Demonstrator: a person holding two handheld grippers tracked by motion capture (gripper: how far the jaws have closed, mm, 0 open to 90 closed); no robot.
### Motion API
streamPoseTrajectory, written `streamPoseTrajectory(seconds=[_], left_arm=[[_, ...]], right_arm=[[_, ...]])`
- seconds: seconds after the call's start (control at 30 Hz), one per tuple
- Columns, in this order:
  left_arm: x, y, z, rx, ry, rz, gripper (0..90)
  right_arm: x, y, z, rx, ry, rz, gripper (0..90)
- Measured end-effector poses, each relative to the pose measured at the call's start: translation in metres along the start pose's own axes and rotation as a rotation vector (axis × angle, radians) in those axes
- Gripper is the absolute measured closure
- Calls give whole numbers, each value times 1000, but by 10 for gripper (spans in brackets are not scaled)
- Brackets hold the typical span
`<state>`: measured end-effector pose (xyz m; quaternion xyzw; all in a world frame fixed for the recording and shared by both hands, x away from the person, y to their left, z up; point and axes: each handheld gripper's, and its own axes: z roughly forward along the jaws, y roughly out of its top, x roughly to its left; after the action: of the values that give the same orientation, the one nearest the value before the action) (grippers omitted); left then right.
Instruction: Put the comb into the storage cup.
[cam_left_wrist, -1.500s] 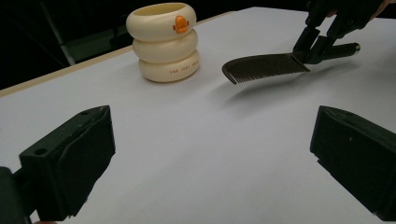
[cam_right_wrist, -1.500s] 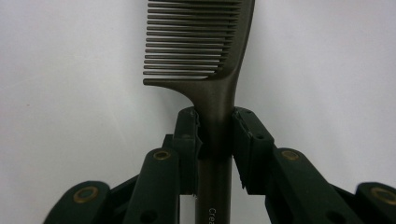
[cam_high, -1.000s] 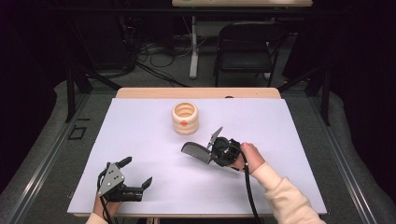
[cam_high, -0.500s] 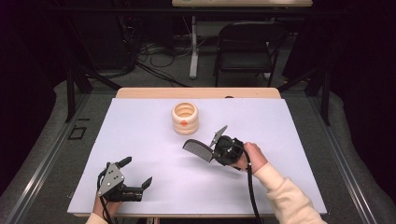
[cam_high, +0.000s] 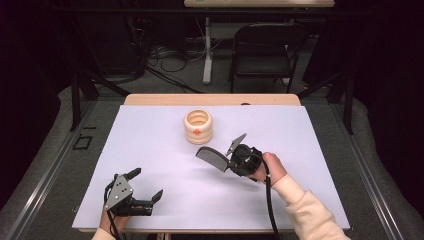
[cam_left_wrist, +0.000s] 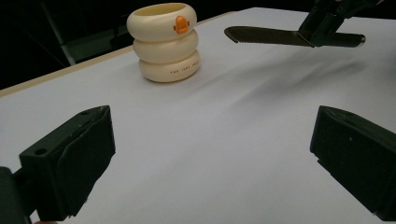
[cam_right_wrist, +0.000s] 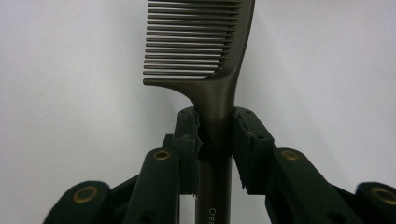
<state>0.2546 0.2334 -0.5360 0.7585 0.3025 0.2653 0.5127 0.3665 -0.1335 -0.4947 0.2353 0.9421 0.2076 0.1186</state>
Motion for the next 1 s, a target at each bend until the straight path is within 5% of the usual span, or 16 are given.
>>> streamPoseTrajectory(seconds=[1.0], left_arm=[[0,0,0,-3,1,0,1]], right_arm=[[-3,-3,-4,-92,6,32,722]])
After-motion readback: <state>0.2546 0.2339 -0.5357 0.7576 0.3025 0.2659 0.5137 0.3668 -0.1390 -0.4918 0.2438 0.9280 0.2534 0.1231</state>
